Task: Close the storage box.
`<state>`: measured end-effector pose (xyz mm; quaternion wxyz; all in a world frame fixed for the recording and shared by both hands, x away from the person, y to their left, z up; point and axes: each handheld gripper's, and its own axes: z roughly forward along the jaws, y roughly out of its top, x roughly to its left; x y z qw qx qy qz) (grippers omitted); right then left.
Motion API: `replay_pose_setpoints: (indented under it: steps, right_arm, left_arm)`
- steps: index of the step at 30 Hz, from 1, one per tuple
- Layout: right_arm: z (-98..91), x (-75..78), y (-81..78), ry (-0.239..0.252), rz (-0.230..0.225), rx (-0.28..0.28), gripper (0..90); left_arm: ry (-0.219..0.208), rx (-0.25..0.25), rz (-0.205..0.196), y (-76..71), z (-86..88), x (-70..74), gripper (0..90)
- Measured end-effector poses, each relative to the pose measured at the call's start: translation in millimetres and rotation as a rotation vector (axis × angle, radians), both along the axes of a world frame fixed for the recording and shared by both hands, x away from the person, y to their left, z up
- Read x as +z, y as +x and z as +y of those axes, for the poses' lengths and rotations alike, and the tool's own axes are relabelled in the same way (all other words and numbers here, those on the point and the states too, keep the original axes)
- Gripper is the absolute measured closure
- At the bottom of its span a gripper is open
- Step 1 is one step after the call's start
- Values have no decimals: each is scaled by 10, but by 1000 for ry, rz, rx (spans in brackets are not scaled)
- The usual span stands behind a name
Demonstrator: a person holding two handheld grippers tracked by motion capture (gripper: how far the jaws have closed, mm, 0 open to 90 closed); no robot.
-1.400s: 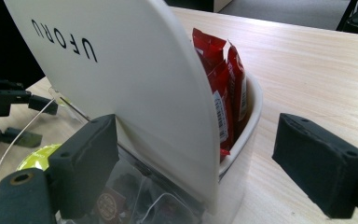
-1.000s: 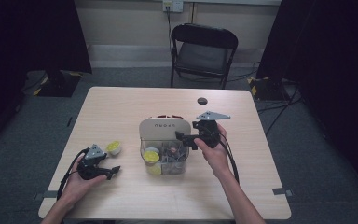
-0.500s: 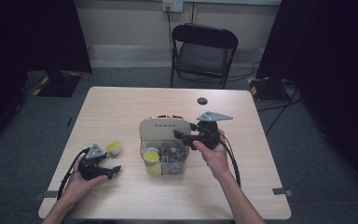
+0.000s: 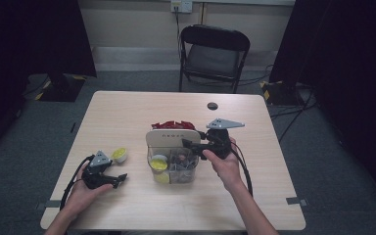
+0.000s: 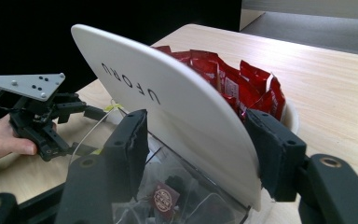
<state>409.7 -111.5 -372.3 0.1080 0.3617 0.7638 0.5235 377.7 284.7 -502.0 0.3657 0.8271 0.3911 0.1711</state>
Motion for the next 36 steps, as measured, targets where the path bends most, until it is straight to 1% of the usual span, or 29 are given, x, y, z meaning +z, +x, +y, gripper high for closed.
replay_pose_setpoints:
  steps: [13, 19, 26, 29, 30, 34, 36]
  right_arm:
    - [-1, -7, -73, -3, -2, 22, 417]
    - [29, -15, -97, -3, 0, 45, 385]
    - [39, -30, -120, -3, 11, 55, 355]
    - [41, -42, -131, -7, 19, 54, 328]
    - [41, -51, -137, -9, 27, 44, 297]
    - [45, -56, -164, -32, 20, 22, 238]
    - [39, -58, -185, -37, 18, 12, 228]
  left_arm:
    - [0, 0, 0, 0, 0, 0, 149]
    - [1, -1, 1, 0, 1, 1, 149]
    - [2, -3, 0, 7, 3, 1, 148]
    - [2, -6, 1, 11, 5, 0, 148]
    - [2, -5, 0, 10, 5, 0, 148]
    - [7, -6, 2, 8, 7, 3, 149]
    - [3, -3, 1, 6, 4, 1, 150]
